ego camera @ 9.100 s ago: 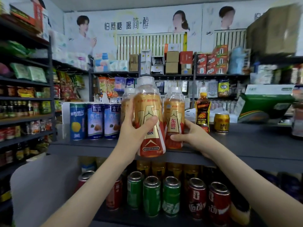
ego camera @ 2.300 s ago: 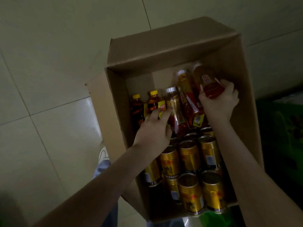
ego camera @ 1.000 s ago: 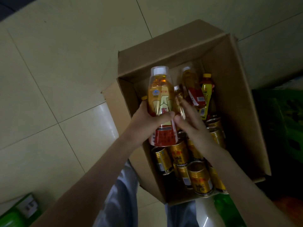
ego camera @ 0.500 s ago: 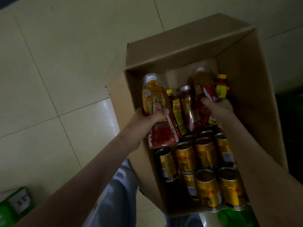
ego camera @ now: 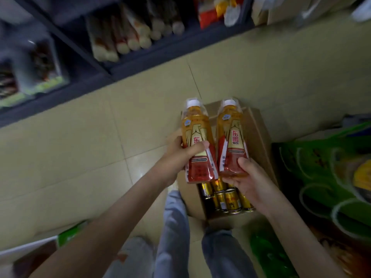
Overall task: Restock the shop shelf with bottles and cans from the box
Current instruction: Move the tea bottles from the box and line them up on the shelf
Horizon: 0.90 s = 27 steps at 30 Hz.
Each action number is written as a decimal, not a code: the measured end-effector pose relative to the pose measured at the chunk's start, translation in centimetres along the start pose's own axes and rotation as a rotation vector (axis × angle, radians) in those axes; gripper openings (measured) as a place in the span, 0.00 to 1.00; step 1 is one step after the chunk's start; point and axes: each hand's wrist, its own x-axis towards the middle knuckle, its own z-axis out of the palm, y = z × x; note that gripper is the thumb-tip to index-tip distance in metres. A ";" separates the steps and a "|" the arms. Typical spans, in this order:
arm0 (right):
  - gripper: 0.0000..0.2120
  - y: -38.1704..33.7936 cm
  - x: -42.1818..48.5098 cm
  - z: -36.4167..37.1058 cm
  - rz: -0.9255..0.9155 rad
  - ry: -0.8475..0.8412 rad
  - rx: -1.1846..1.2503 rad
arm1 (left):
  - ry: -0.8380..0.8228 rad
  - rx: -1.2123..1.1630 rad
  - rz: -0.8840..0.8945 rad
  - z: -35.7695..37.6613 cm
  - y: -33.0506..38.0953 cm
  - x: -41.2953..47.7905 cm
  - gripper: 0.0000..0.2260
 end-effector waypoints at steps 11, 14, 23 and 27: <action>0.39 -9.6 -24.8 10.2 -0.218 -0.165 -0.458 | -0.155 0.255 0.370 0.6 12.3 -25.1 0.38; 0.34 -9.7 -31.1 11.7 -0.328 -0.072 -0.433 | -0.284 0.339 0.519 2.4 14.5 -30.6 0.21; 0.44 -8.1 -50.4 14.5 -0.734 0.279 -0.350 | -0.528 0.458 0.772 10.4 17.0 -44.6 0.21; 0.35 -6.0 -59.1 14.2 -0.870 0.409 -0.366 | -0.631 0.512 0.910 14.8 15.9 -51.7 0.14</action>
